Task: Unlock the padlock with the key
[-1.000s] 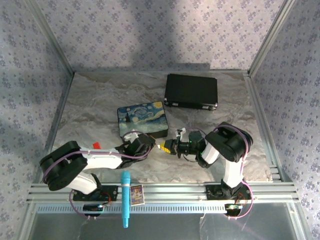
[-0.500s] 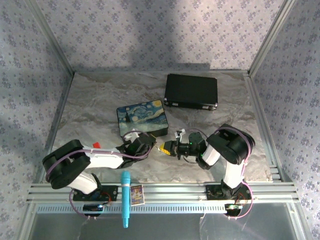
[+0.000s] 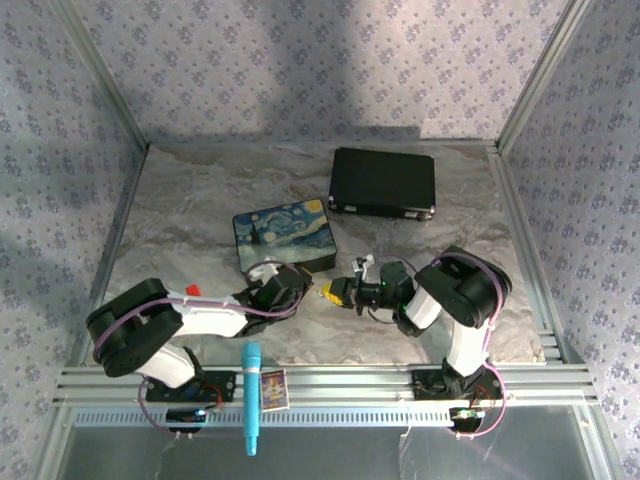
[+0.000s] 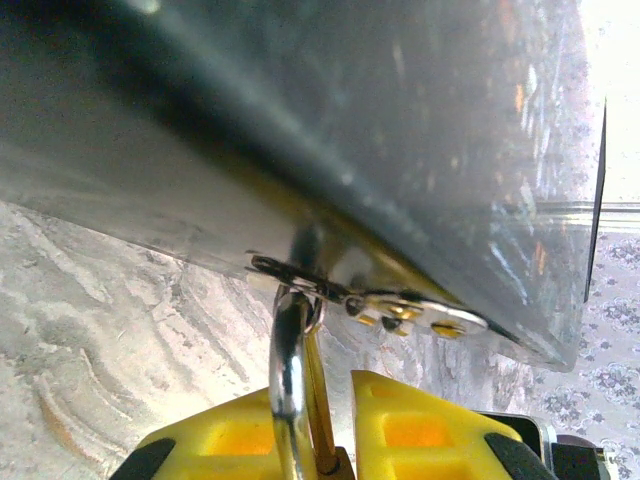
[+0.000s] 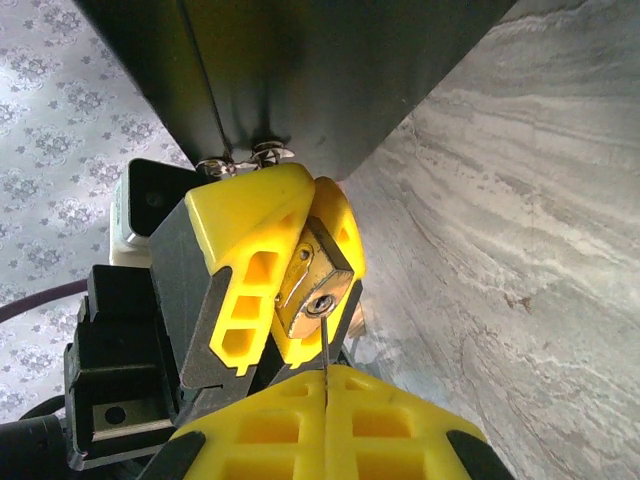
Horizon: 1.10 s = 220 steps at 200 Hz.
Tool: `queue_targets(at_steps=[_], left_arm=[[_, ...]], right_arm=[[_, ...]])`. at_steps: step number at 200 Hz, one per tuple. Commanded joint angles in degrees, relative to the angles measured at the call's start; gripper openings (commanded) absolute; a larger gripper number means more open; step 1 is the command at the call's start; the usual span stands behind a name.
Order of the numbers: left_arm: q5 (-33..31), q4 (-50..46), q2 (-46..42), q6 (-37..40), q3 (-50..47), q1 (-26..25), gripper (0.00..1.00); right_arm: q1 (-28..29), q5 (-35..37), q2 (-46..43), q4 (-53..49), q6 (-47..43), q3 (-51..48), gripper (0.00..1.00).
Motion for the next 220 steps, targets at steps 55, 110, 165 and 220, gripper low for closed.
queue_targets(at_steps=[55, 110, 165, 220], left_arm=[[4.1, 0.7, 0.6, -5.7, -0.8, 0.2, 0.0], [4.0, 2.1, -0.3, -5.2, -1.2, 0.0, 0.0], [4.5, 4.1, -0.2, -5.8, -1.8, -0.1, 0.0], [5.0, 5.9, 0.4, -6.9, -1.8, -0.1, 0.0]], right_arm=[[-0.4, -0.4, 0.5, 0.7, 0.2, 2.4, 0.0], [-0.5, -0.8, 2.9, 0.8, 0.2, 4.4, 0.0], [-0.8, -1.0, 4.7, 0.8, 0.5, 5.5, 0.0], [0.1, -0.2, 5.0, 0.8, 1.1, 5.9, 0.0]])
